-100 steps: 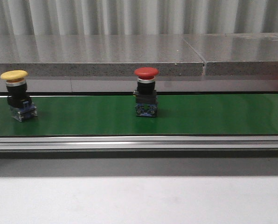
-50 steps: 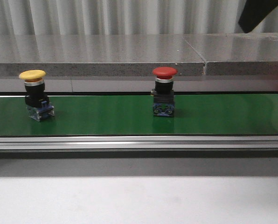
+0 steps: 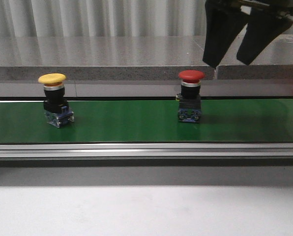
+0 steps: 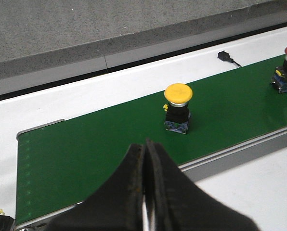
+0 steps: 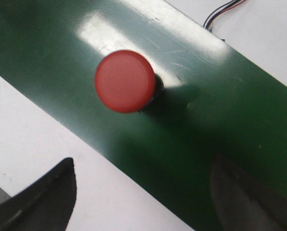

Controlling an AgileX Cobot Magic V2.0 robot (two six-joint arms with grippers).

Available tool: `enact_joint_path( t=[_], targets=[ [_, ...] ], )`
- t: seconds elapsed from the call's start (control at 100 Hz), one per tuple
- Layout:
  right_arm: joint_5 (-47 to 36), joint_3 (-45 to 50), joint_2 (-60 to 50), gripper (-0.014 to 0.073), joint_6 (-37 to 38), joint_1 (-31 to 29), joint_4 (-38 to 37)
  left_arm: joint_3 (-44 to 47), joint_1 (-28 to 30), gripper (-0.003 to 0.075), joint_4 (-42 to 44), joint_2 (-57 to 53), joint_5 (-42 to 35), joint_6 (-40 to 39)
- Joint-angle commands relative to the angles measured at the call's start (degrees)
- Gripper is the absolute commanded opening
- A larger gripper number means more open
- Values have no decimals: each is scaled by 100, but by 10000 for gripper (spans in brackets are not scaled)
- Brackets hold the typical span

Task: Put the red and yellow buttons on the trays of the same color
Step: 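Grasp the red button at the conveyor's far end with the right gripper, then lower the red button into the red tray and open the right gripper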

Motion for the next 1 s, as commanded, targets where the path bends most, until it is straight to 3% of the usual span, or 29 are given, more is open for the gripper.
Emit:
enact_joint_path(
  t=[0.0,0.3,0.37,0.49,0.59,0.78,0.99],
  targets=[
    [-19,-334,-1,572,-294,11,152,-144,-55,-20,-187,16,-339,-12],
    [-300,-515,566,552,-634,11,185,-144,-55,-20,-187,16,-339,-12],
    [-474,-515,593,469,-634,11,185,-144,-55,-20,-187,16,-339,-12],
    [-591,-515,572,246,-634,11,185,-144,-55,-20,-187,16,-339,-12],
    [-612,-515,542,148,-634,-30,180,-144,-55,-20,-187,16,-339,-12],
    [-648,-515,347,133,-634,-401,185,-144,-55,-20,-187,16,-339,-12],
    [-806,-515,-9,133,-500,-1322,185,-144,-55,-20,-187,16,-339,-12]
  ],
)
